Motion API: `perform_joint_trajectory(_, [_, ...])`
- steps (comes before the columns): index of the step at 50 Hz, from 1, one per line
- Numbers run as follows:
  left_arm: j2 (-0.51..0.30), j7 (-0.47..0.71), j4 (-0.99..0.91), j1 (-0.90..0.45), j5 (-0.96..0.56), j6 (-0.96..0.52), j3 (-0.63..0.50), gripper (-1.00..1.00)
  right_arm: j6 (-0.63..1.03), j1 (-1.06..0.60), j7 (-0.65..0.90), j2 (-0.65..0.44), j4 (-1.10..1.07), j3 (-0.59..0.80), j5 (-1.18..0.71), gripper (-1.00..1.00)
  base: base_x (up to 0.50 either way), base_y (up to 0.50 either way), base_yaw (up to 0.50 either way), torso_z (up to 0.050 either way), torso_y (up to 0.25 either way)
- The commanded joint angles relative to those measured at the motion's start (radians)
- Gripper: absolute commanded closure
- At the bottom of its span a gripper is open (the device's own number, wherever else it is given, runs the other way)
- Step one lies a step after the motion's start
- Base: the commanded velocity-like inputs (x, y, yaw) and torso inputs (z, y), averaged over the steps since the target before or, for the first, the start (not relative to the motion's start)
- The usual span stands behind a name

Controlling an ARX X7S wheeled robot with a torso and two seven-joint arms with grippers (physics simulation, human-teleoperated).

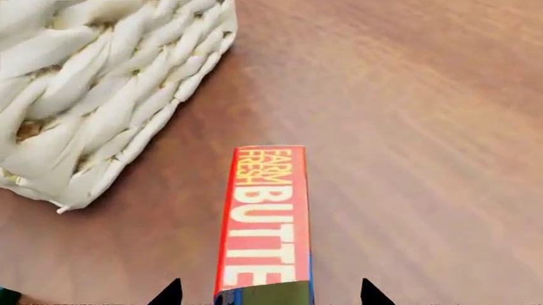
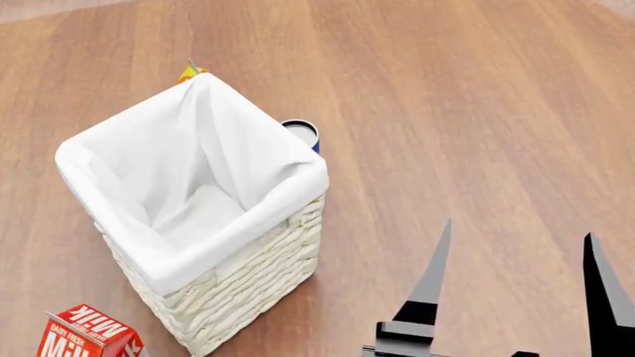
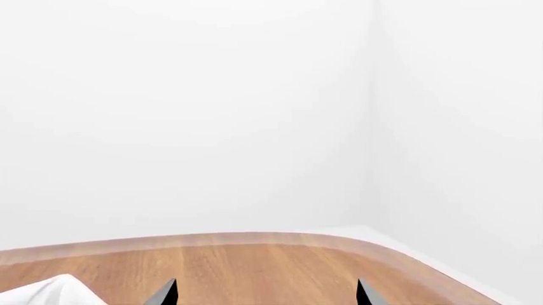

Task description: Pick up the butter and put it in the basket.

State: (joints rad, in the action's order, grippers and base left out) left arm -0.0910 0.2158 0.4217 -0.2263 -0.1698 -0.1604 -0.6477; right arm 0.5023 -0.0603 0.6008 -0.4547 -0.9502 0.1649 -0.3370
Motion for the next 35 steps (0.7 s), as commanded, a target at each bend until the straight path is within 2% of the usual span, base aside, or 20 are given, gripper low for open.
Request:
perform_joint_trajectory(1, [0.008, 0.002, 0.047, -0.011, -0.014, 0.023, -0.002, 1.00, -0.003, 0.000, 0.007, -0.006, -0.003, 0.002, -0.005, -1.00, 0.00, 0.00, 0.00, 0.000, 0.000])
perform_joint_trajectory(13, [-0.003, 0.017, 0.018, -0.006, -0.019, 0.014, -0.014, 1.00, -0.005, -0.001, 0.015, -0.014, -0.009, 0.003, -0.012, -1.00, 0.00, 0.00, 0.00, 0.000, 0.000])
perform_joint_trajectory(21, [-0.040, 0.033, -0.113, 0.015, -0.024, -0.048, -0.022, 1.00, -0.009, -0.003, 0.019, -0.018, -0.005, 0.007, -0.015, -1.00, 0.00, 0.00, 0.00, 0.000, 0.000])
perform_joint_trajectory(26, [-0.091, 0.048, -0.298, 0.031, 0.015, -0.139, -0.068, 1.00, -0.010, -0.003, 0.023, -0.021, -0.007, 0.007, -0.018, -1.00, 0.00, 0.00, 0.00, 0.000, 0.000])
perform_joint_trajectory(29, [-0.132, 0.051, -0.472, 0.050, 0.020, -0.228, -0.089, 1.00, -0.014, -0.001, 0.025, -0.023, -0.004, 0.001, -0.022, -1.00, 0.00, 0.00, 0.00, 0.000, 0.000])
perform_joint_trajectory(35, [-0.168, 0.064, -0.647, 0.053, 0.035, -0.318, -0.110, 1.00, -0.016, -0.002, 0.029, -0.025, -0.004, 0.005, -0.024, -1.00, 0.00, 0.00, 0.00, 0.000, 0.000])
